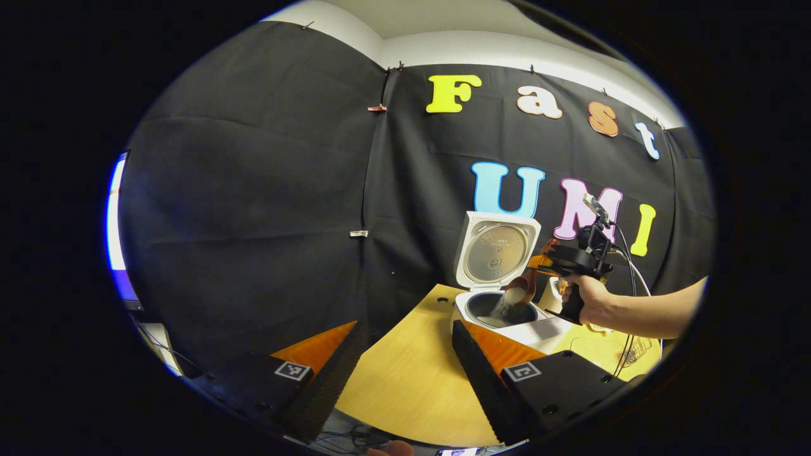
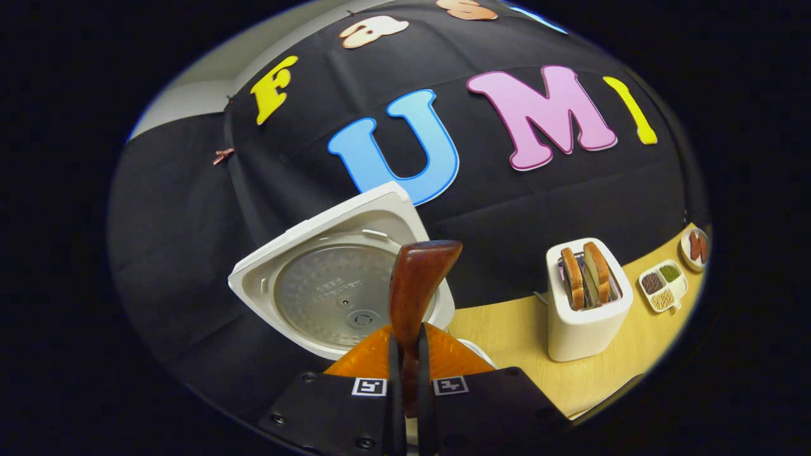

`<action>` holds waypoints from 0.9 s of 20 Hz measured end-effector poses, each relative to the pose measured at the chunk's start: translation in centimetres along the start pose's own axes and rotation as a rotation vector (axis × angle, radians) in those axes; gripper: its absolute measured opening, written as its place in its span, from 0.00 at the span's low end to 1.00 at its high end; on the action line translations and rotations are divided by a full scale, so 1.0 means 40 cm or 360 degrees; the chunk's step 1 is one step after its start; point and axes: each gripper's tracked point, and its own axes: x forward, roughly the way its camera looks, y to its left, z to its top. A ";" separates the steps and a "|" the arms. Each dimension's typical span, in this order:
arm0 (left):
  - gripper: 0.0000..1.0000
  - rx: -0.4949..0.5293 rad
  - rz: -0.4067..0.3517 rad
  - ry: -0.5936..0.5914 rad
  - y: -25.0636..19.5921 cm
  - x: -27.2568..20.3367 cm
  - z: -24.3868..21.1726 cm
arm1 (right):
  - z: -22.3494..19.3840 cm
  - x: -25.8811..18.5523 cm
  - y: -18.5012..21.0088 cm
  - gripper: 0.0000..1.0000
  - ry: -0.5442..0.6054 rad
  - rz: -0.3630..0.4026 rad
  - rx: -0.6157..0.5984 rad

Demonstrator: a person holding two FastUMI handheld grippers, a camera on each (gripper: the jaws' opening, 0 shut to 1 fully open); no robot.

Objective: Close the left gripper, press the button to open the rice cooker; take a wooden spoon from the chopstick holder with the right hand, scoop a spoonful of rice and pour it into the rice cooker, then put the wooden spoon back into the chopstick holder.

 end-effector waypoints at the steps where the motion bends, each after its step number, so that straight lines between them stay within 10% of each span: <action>1: 0.95 0.0001 0.0004 -0.0009 0.000 0.000 0.003 | 0.001 0.001 0.007 0.12 -0.0001 0.0012 -0.0061; 18: 0.95 -0.0101 -0.0046 -0.0014 -0.004 -0.056 -0.010 | -0.047 -0.074 0.204 0.12 -0.0109 0.0413 -0.1387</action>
